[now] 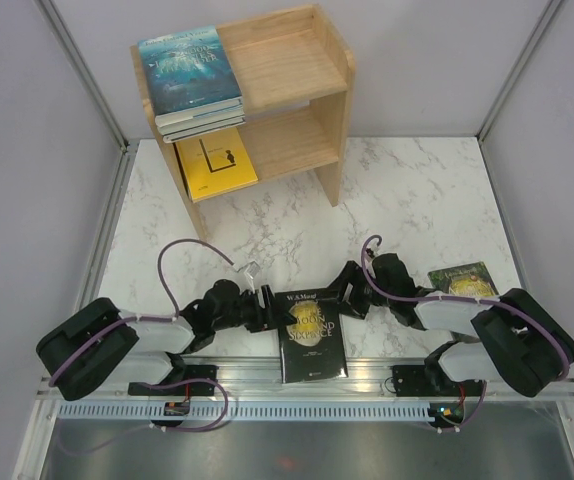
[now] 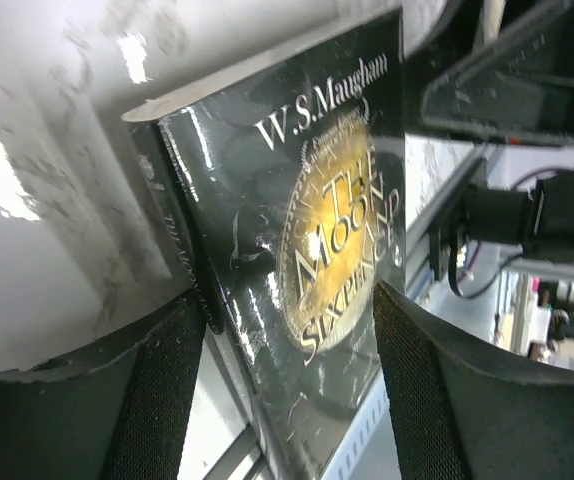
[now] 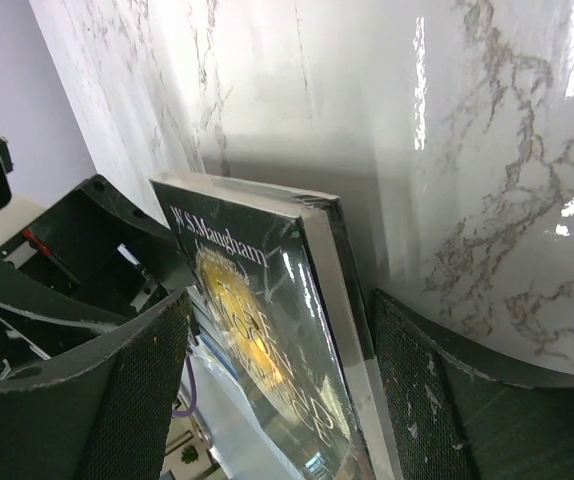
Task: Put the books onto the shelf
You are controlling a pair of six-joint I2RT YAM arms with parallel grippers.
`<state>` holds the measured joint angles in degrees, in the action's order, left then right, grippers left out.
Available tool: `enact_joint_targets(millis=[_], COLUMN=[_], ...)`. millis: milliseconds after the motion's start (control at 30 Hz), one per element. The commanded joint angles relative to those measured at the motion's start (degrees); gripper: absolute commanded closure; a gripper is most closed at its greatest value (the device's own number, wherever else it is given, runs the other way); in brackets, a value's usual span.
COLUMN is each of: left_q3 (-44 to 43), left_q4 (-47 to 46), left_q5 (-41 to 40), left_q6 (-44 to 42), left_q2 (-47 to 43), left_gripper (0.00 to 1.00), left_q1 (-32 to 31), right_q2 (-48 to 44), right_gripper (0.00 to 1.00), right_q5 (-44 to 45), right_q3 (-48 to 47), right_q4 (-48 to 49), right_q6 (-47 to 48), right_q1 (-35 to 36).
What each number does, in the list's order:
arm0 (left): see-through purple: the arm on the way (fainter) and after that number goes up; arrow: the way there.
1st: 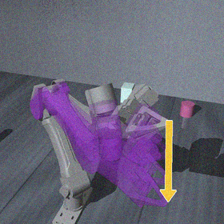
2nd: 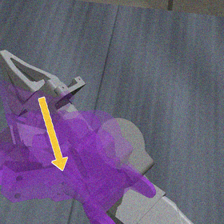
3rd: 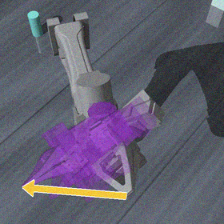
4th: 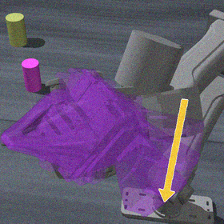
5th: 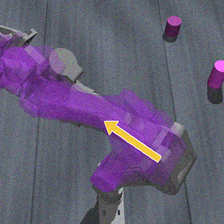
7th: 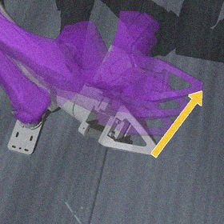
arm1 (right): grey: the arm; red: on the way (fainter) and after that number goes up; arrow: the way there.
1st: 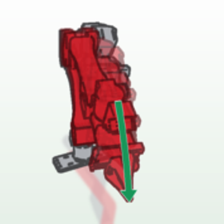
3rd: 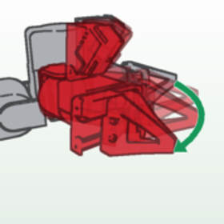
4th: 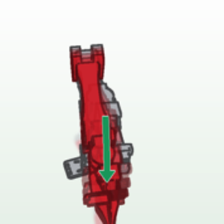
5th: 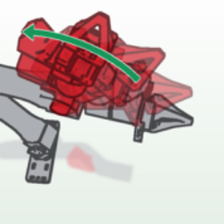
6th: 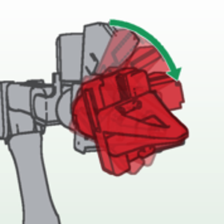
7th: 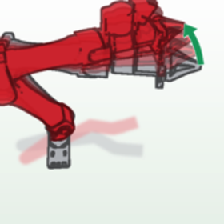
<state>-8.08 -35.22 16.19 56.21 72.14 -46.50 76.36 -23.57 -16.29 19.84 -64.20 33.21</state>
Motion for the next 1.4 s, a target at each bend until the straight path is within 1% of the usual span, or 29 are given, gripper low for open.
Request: enact_joint_targets(millis=[0, 33, 133, 333, 433, 467, 533, 633, 667, 733, 767, 833, 867, 933, 1000, 1033, 1100, 1133, 1167, 1200, 1233, 1267, 1300, 1333, 1367], left_q3=[2.27, 2.45, 2.54, 3.86, 3.68, 3.07, 2.45, 2.36, 2.28, 2.19, 2.36, 2.45, 2.54, 2.54, 2.8, 3.41, 4.12, 4.73, 5.0, 5.35, 5.87, 6.05, 6.23, 6.06, 5.79], left_q4=[-9.24, -10.38, -10.04, -17.94, -22.16, -22.69, -24.44, -28.57, -29.2, -30.51, -32.52, -34.38, -36.48, -38.33, -41.49, -43.25, -45.37, -45.11, -44.59, -41.8, -40.38, -38.45, -33.99, -30.55, -27.21], left_q5=[8.41, 8.77, 8.69, 8.69, 8.69, 8.86, 9.04, 9.39, 9.65, 9.74, 10.0, 10.18, 10.36, 10.36, 9.83, 9.83, 9.3, 9.04, 8.52, 8.43, 8.16, 7.9, 7.72, 7.81, 7.72], left_q6=[0.31, 0.48, 0.57, 2.85, 3.91, 4.09, 4.44, 5.76, 6.19, 6.55, 6.98, 7.51, 8.21, 9.27, 11.02, 11.73, 13.4, 13.67, 14.02, 14.02, 13.85, 13.58, 13.32, 12.97, 11.92], left_q2=[0.72, 0.64, -0.07, -0.25, 1.59, 2.12, 3.35, 5.81, 6.95, 8.01, 9.24, 10.38, 10.91, 12.41, 13.9, 14.25, 14.35, 13.21, 12.33, 11.19, 7.88, 5.93, 3.38, -1.86, -5.39], left_gripper=[0.3, 0.3, 0.35, 0.36, 0.35, 0.35, 0.35, 0.41, 0.45, 0.5, 0.58, 0.71, 0.83, 0.97, 0.98, 0.98, 0.98, 0.98, 0.98, 0.98, 0.98, 0.98, 0.98, 0.98, 0.98], left_q1=[-1.05, -1.05, -0.96, -0.96, -0.96, -1.05, -1.05, -0.96, -1.05, -1.14, -1.14, -1.14, -1.22, -1.22, -1.14, -1.14, -0.96, -0.61, -0.43, -0.17, 0.44, 0.71, 1.14, 2.19, 2.81], right_q2=[3.44, 3.62, 4.59, 5.29, 6.17, 6.78, 7.14, 6.88, 6.79, 6.7, 6.7, 6.61, 6.52, 6.17, 4.86, 3.03, 0.04, -3.81, -6.02, -8.31, -12.59, -14.55, -16.4, -19.29, -20.53], right_gripper=[0.22, 0.23, 0.23, 0.23, 0.26, 0.29, 0.3, 0.31, 0.31, 0.32, 0.32, 0.33, 0.33, 0.34, 0.29, 0.19, 0.05, 0.02, 0.02, 0.02, 0.02, 0.02, 0.02, 0.02, 0.02], right_q5=[4.85, 4.94, 4.41, 3.8, 2.22, 1.95, 1.69, 1.86, 1.86, 1.78, 1.51, 0.99, 0.38, -0.33, -2.08, -2.44, -2.01, -1.39, -0.78, 0.18, 1.93, 2.73, 3.26, 4.05, 4.06], right_q3=[3.29, 3.29, 3.29, 3.99, 5.22, 5.31, 5.57, 5.92, 6.01, 6.1, 6.19, 6.36, 6.45, 7.15, 7.59, 7.51, 6.89, 5.58, 4.61, 3.65, 1.72, 0.92, 0.13, -0.83, -1.02], right_q4=[-7.97, -7.8, -6.74, -3.94, -0.16, 0.2, 0.64, 0.99, 0.99, 1.43, 1.78, 3.27, 3.98, 7.65, 10.3, 11.27, 9.71, 5.43, 2.78, -0.21, -5.72, -7.95, -9.8, -12.77, -13.59], right_q6=[2.51, 2.51, 2.24, 1.63, 0.22, 0.05, -0.13, -0.04, -0.04, -0.22, -0.57, -0.83, -1.36, -2.15, -3.2, -3.21, -2.51, -1.72, -0.76, 0.21, 2.13, 3.02, 3.9, 5.04, 5.32], right_q1=[0.54, 0.54, 0.54, 0.37, 0.63, 0.63, 0.63, 0.63, 0.63, 0.63, 0.63, 0.63, 0.63, 0.63, 0.63, 0.63, 0.63, 0.63, 0.63, 0.63, 0.63, 0.63, 0.63, 0.54, 0.63])
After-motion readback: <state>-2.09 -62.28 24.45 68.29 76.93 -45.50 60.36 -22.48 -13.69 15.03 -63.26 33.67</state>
